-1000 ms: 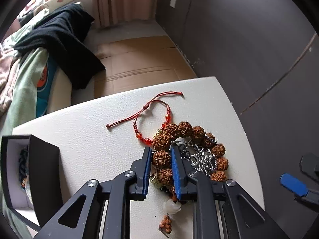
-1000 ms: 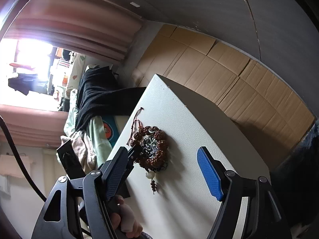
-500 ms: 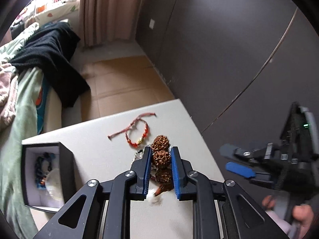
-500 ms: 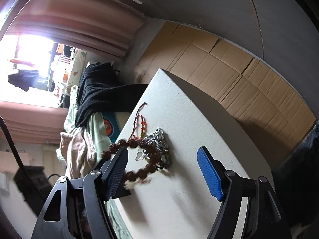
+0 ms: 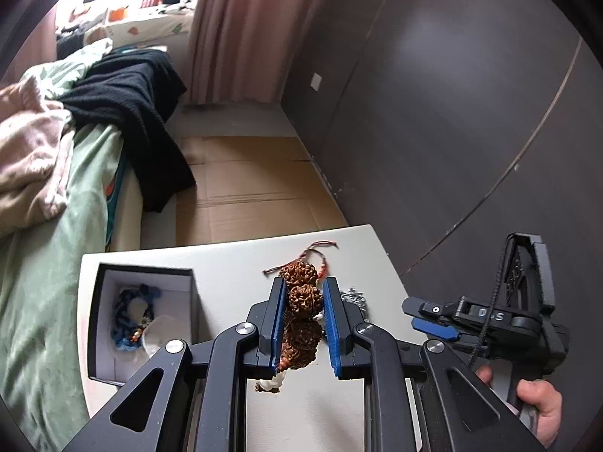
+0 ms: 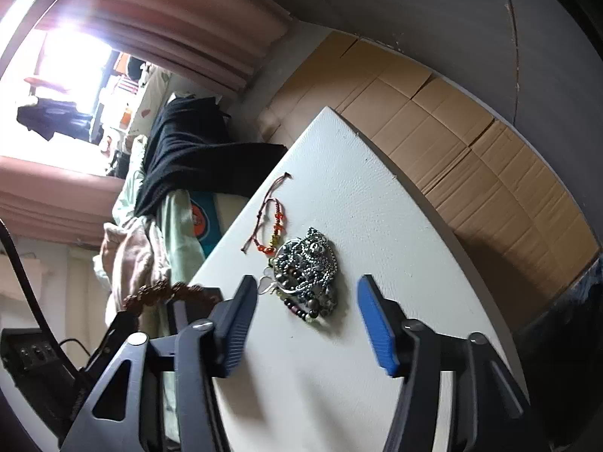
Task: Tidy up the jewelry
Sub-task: 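Carry the brown bead bracelet with the left gripper while the right gripper grasps the silver chain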
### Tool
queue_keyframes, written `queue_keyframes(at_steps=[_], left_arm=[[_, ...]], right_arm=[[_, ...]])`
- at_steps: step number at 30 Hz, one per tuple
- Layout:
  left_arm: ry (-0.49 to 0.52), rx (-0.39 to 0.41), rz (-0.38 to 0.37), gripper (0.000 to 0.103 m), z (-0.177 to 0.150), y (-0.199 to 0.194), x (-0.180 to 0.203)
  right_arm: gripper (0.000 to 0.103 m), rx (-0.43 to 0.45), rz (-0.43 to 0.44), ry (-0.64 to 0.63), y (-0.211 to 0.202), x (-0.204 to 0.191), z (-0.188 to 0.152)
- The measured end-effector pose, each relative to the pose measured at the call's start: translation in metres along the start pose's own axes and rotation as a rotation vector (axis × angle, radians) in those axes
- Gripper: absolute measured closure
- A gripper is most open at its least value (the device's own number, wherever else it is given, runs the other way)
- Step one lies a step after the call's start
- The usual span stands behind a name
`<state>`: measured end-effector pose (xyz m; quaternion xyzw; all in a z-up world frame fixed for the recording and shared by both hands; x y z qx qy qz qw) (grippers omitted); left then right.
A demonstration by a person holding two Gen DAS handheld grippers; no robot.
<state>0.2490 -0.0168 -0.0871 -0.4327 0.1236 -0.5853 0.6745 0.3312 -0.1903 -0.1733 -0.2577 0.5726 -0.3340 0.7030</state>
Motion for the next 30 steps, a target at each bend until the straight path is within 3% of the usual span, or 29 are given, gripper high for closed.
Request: queue_keyframes(at_steps=[9,17,19,23,25,30], left_arm=[[-0.088,0.026,-0.049,0.083,-0.004,-0.004,-0.036],[-0.145,0.011,-0.065,0.083,-0.005,0.0,-0.059],[-0.146,0.011,-0.067,0.083,-0.006,-0.001,-0.061],[-0.155,0.014,-0.07,0.083,-0.006,-0.005,-0.066],[-0.161,0.021,-0.07,0.083,-0.004,-0.009,-0.071],[-0.175,0.058,-0.078,0.083,0.003,-0.025,-0.076]], right_arm=[[0.053,0.011,-0.084,-0.1,0.033,-0.009,0.008],[0.069,0.01,-0.187,-0.169,0.059,-0.005,0.009],[0.085,0.01,-0.215,-0.179,0.06,-0.002,0.008],[0.089,0.024,-0.218,-0.178,0.056,0.0,0.009],[0.096,0.033,-0.211,-0.172,0.05,0.0,0.01],[0.096,0.058,-0.187,-0.182,0.037,-0.007,0.009]])
Point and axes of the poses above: each gripper's, at about its wrist camera, not at the fingertips, and y roughly the way its jaws point, x to its right, z to its top, the point moved 10 cm from there along y, roughly the way its jaws point, and after that the axes turned 3 degrees about -y, right-handed, at the moved point
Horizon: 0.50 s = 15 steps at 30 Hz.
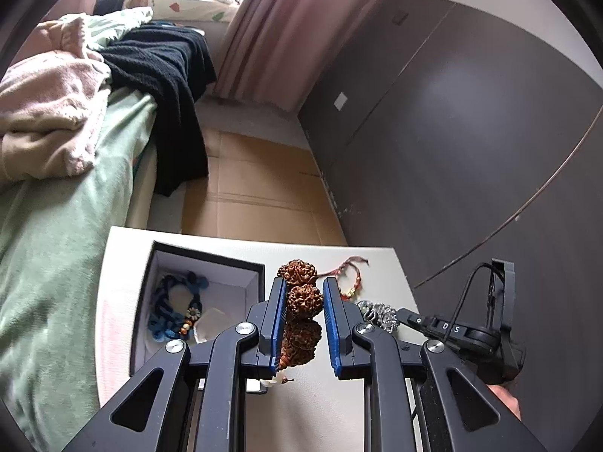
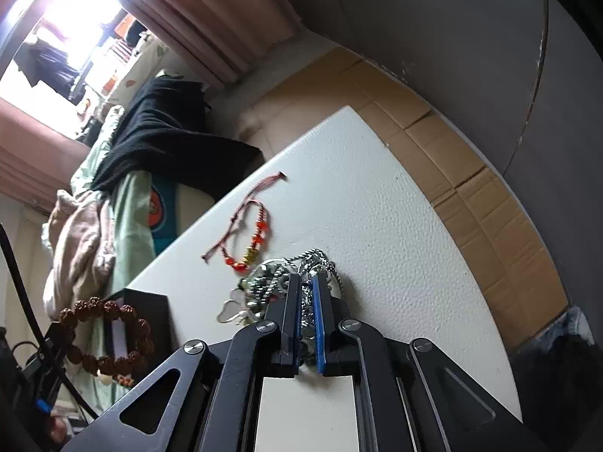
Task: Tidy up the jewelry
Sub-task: 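Carry the brown bead bracelet with the left gripper while the right gripper grasps the silver chain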
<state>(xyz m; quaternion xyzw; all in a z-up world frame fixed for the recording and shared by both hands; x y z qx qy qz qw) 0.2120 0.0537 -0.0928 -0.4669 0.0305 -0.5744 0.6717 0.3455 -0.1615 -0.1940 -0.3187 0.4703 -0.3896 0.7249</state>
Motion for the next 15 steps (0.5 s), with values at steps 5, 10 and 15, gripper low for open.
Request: queue_keyframes(at_steps=[5,10,15], left_arm=[[-0.012,0.033,-0.012,0.083,0.008,-0.016,-0.002],[-0.016,0.074,-0.01,0.083,0.018,-0.033,-0.006],[-0.042,0.093,0.009,0.083,0.024,-0.038,-0.021]], right_arm=[[0.096,0.047,0.053,-0.004,-0.018,-0.009,0.006],[0.096,0.096,0.14,-0.016,-0.043,-0.03,0.011],[0.096,0.141,0.215,-0.035,-0.064,-0.053,0.014]])
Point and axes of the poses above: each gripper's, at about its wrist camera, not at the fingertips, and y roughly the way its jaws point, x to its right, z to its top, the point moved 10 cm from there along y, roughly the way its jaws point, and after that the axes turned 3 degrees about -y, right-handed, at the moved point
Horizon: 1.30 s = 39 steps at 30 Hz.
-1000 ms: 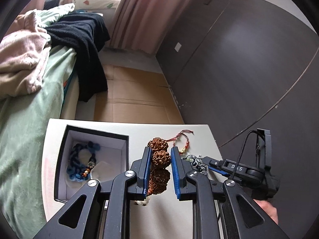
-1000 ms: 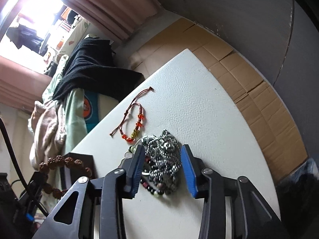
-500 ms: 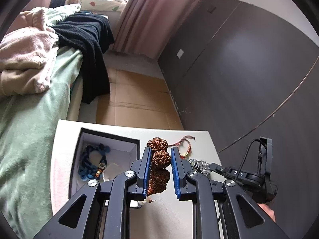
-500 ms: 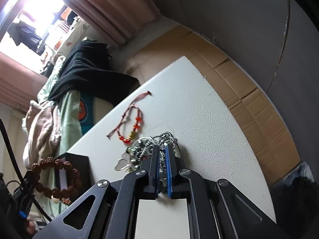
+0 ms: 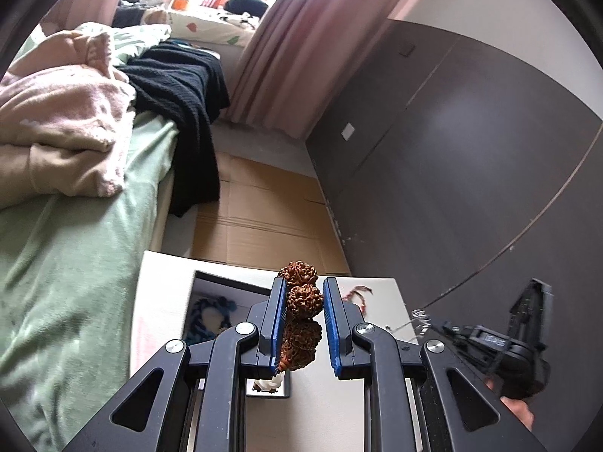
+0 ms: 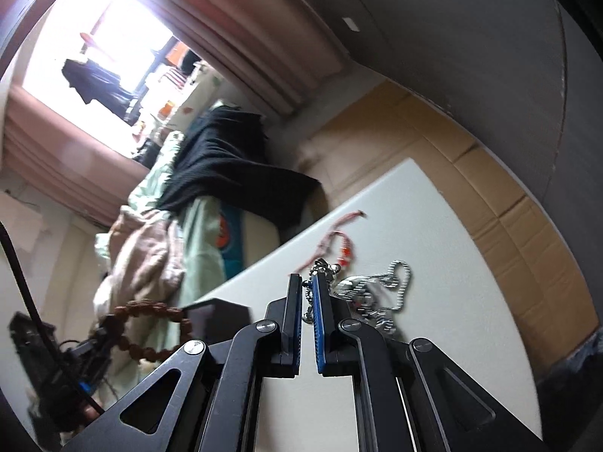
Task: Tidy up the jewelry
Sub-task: 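Carry the brown bead bracelet with the left gripper while the right gripper grasps the silver chain, then release the brown bead bracelet into the black box with the left gripper, then lift the silver chain with the right gripper and carry it over the black box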
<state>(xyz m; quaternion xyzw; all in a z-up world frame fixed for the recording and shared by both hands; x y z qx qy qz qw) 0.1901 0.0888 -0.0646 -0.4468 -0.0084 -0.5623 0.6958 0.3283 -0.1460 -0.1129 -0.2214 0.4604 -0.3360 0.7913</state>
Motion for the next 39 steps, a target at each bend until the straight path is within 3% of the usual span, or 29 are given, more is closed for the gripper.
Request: queue_keyframes(at_steps=[3,8,13,17,20,24,29,39], left_arm=[[-0.021,0.004,0.0,0.083,0.001,0.004,-0.011],[-0.07,-0.033,-0.071,0.083,-0.005,0.022,-0.018],[-0.109,-0.054,-0.047,0.059,-0.006,0.026,-0.031],[-0.104,-0.035,-0.028,0.058,0.002,0.012,-0.037],[-0.107,-0.021,-0.019,0.049,0.005,0.003,-0.043],[-0.096,-0.012,-0.024,0.045,0.007,-0.007,-0.044],[-0.113,0.008,-0.048,0.022,0.015,-0.017,-0.048],[-0.107,0.043,-0.063,0.02,0.026,-0.038,-0.05]], right_arm=[[0.096,0.018,0.039,-0.015,-0.005,-0.019,0.002],[0.096,0.049,0.099,-0.046,-0.014,-0.053,0.004],[0.096,0.054,0.13,-0.075,-0.016,-0.076,-0.001],[0.096,0.045,0.136,-0.11,-0.016,-0.092,-0.005],[0.096,0.045,0.144,-0.138,-0.02,-0.109,-0.005],[0.096,0.052,0.155,-0.174,-0.029,-0.131,-0.004],[0.096,0.079,0.168,-0.24,-0.046,-0.175,0.006],[0.096,0.177,0.174,-0.371,-0.091,-0.264,0.026]])
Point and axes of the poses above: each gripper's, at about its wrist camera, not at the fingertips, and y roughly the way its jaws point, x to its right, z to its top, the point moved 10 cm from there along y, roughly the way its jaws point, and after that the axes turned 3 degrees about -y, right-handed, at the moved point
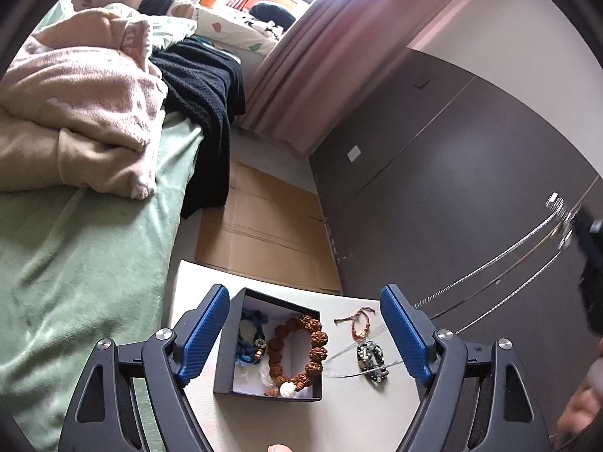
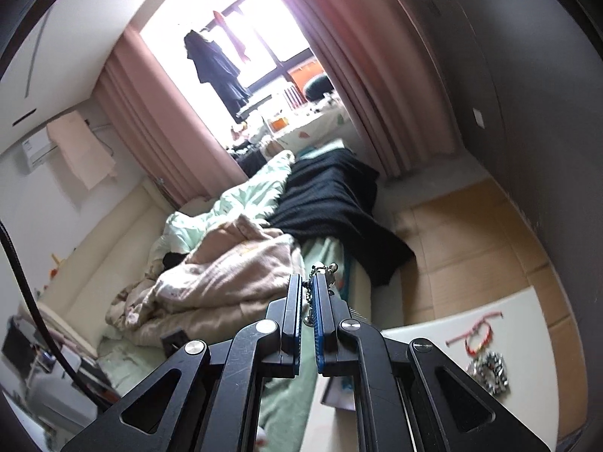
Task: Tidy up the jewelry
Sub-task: 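Lift the silver chain with the right gripper and carry it over the black box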
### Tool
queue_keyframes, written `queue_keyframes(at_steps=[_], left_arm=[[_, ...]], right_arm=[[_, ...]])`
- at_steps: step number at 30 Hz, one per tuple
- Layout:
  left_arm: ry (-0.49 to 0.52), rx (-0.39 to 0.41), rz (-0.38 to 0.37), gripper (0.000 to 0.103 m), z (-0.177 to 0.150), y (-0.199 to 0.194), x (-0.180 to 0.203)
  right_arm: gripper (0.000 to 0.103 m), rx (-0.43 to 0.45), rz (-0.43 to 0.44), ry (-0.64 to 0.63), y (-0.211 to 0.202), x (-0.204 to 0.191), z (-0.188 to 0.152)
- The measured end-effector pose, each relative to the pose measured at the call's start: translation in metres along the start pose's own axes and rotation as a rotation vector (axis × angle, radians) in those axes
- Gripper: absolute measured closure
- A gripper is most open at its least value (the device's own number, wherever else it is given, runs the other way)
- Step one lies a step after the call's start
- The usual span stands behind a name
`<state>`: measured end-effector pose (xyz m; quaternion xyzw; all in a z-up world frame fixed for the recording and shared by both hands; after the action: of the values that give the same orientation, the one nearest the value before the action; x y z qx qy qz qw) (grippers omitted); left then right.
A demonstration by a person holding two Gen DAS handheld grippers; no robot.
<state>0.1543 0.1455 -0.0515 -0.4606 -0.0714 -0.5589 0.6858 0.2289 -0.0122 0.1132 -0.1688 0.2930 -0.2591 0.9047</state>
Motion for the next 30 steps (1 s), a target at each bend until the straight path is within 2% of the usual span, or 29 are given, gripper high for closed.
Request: queue_keyframes(at_steps=[7,13,23,30], left_arm=[[-0.011,0.049,-0.014,0.02,0.015,-0.025,-0.008],[-0.054,0.067,-0.019,0.02,0.022,-0.035,-0.022],[-0.089,0.075,-0.027,0.02,0.026,-0.039,-0.032],[-0.086,0.075,-0.026,0.02,0.027,-0.036,-0.031]], right_arm=[[0.096,0.03,0.01,-0.089,-0.012,-0.054,0.029],[0.096,0.031,0.011,-0.142,-0.007,-0.081,0.03],[0.096,-0.033,0.002,-0.116,0.027,-0.067,0.011],[0.096,-0.041,0.019,-0.098,0.032,-0.064,0.01]])
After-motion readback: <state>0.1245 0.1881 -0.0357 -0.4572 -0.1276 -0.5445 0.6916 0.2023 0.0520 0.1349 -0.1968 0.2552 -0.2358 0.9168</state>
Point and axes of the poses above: each gripper's, at about its wrist camera, not at the fingertips, and y roughly the way its jaws point, x to its right, z to its top, the point moved 10 cm from there along y, roughly the way its jaws point, and after that the axes turned 3 degrees about -y, right-handed, at the moved point
